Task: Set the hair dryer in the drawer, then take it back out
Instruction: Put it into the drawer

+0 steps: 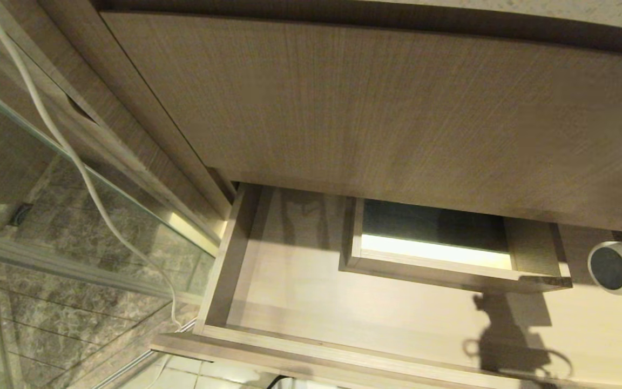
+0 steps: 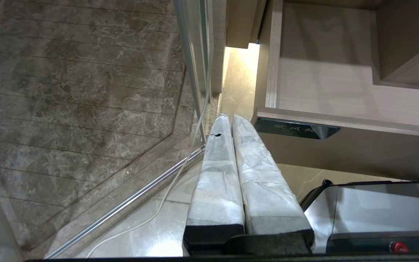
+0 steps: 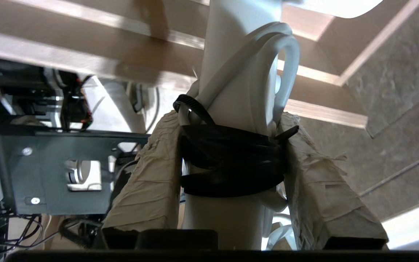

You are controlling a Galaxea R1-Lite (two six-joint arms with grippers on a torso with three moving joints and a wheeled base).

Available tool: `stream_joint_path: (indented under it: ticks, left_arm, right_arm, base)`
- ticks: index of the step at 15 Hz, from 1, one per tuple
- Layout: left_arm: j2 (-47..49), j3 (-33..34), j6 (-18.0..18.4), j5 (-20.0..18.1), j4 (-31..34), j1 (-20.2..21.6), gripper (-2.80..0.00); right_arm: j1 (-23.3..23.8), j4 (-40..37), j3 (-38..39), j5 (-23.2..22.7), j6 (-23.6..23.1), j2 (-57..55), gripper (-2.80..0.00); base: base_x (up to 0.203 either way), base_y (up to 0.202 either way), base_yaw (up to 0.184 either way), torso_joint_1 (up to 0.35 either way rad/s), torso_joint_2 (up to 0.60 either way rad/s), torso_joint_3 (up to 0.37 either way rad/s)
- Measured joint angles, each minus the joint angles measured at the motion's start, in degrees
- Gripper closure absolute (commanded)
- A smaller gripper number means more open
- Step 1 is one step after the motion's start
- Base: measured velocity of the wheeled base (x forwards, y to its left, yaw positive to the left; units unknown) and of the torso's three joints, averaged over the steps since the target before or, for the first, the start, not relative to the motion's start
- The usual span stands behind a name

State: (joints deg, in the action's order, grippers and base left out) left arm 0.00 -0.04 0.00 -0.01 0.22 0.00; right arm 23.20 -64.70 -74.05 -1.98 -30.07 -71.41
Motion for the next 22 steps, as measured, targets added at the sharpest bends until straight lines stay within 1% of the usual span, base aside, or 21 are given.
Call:
stream_joint_path:
  ticks: [4,6,8,12,17,22]
  left_arm:
    - [0.0,0.0,0.0,0.0,0.0,0.0,0.00]
    - [0.0,0.0,0.0,0.0,0.0,0.0,0.00]
    - [0.0,0.0,0.0,0.0,0.0,0.0,0.00]
    - [0.0,0.0,0.0,0.0,0.0,0.0,0.00]
    - [0.0,0.0,0.0,0.0,0.0,0.0,0.00]
    - [0.0,0.0,0.0,0.0,0.0,0.0,0.00]
  right_arm:
    - [3.4,0.1,-2.7,2.5,-0.2,-6.3,0.00]
    - [4.7,0.4,-3.2,6.9,-0.2,-9.2,0.00]
    - [5.6,0.5,-3.5,8.8,-0.3,-11.7,0.00]
    - [6.6,1.2,-3.1,9.4,-0.3,-14.4,0.00]
    - [3.8,4.5,-2.3,9.4,-0.2,-14.0,0.00]
    - [2.5,5.1,0.3,9.4,-0.2,-10.5,0.00]
  base:
    - [0.000,0.000,0.000,0.000,0.00,0.000]
    - [0.000,0.000,0.000,0.000,0.00,0.000]
    - [0.000,0.000,0.000,0.000,0.00,0.000]
    - [0.000,0.000,0.000,0.000,0.00,0.000]
    - [0.000,0.000,0.000,0.000,0.00,0.000]
    - [0.000,0.000,0.000,0.000,0.00,0.000]
